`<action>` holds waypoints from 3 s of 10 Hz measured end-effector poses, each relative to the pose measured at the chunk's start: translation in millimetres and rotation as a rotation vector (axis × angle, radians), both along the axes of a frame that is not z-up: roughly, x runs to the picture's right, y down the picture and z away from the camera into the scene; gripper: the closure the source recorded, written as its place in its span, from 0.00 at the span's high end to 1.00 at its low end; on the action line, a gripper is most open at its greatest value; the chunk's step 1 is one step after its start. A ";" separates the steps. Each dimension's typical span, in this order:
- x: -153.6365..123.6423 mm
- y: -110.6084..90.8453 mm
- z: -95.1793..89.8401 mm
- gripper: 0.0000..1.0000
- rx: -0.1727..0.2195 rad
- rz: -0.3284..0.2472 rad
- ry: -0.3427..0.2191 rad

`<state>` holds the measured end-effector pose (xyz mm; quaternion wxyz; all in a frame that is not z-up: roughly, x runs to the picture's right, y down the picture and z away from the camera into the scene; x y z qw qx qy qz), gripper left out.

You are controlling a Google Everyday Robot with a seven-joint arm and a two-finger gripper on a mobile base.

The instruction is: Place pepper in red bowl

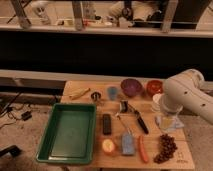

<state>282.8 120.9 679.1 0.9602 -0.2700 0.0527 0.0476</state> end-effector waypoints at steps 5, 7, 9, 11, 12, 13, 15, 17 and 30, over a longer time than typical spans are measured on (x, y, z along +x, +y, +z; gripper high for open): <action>0.0 0.0 0.0 0.80 0.000 0.000 0.000; 0.0 0.0 0.0 0.80 0.000 0.000 0.000; 0.0 0.0 0.0 0.80 0.000 0.000 0.000; 0.0 0.0 0.0 0.80 0.000 0.000 0.000; 0.0 0.0 0.0 0.80 0.000 0.000 0.000; 0.0 0.0 0.0 0.80 0.000 0.000 0.000; 0.0 0.0 0.0 0.80 0.000 0.000 0.000; 0.0 0.0 0.0 0.80 0.000 0.000 0.000; -39.5 31.8 -8.2 0.80 -0.013 -0.020 -0.029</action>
